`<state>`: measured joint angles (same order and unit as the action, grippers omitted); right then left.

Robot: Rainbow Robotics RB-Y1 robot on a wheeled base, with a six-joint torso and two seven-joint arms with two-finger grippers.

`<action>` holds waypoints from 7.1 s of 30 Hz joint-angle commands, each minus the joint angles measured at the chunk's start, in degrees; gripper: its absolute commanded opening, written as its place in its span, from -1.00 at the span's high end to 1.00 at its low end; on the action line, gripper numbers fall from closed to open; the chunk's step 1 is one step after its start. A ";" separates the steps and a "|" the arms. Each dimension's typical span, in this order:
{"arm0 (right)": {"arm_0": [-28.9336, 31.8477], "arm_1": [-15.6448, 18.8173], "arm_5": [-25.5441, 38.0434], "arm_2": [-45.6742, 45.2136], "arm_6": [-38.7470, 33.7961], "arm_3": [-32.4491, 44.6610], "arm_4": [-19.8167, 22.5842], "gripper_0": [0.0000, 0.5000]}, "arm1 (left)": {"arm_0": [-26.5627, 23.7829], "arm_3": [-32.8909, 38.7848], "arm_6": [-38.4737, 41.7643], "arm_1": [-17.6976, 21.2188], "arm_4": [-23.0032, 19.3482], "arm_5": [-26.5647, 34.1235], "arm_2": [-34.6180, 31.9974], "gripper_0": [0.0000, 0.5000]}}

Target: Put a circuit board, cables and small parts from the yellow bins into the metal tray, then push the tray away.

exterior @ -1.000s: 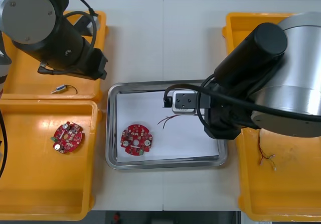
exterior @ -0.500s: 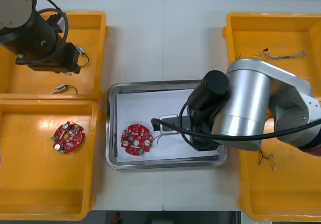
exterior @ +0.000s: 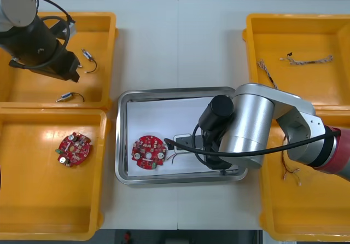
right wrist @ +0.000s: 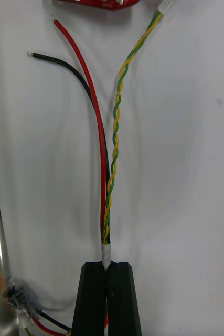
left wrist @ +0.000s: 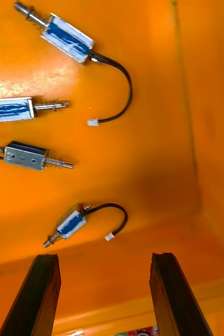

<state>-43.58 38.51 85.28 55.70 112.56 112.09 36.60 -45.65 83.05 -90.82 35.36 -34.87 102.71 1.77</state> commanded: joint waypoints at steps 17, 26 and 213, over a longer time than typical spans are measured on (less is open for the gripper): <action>-0.81 -2.21 0.06 -3.49 2.05 1.64 -0.65 -1.00 | -11.57 -21.97 -14.47 0.94 1.65 -6.21 5.44 -1.00; -0.19 -2.47 0.33 -5.42 0.90 1.91 -1.18 -1.00 | -10.95 -24.17 -13.95 0.85 0.16 -6.12 9.57 -1.00; -30.34 -3.00 -36.41 -78.20 -84.79 -107.69 -26.93 -1.00 | 1.79 10.46 27.98 -13.48 8.24 -7.44 32.07 -0.32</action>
<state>-75.32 34.27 50.38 -22.17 31.06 3.14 9.27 -44.50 93.04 -60.17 22.81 -27.21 96.23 32.78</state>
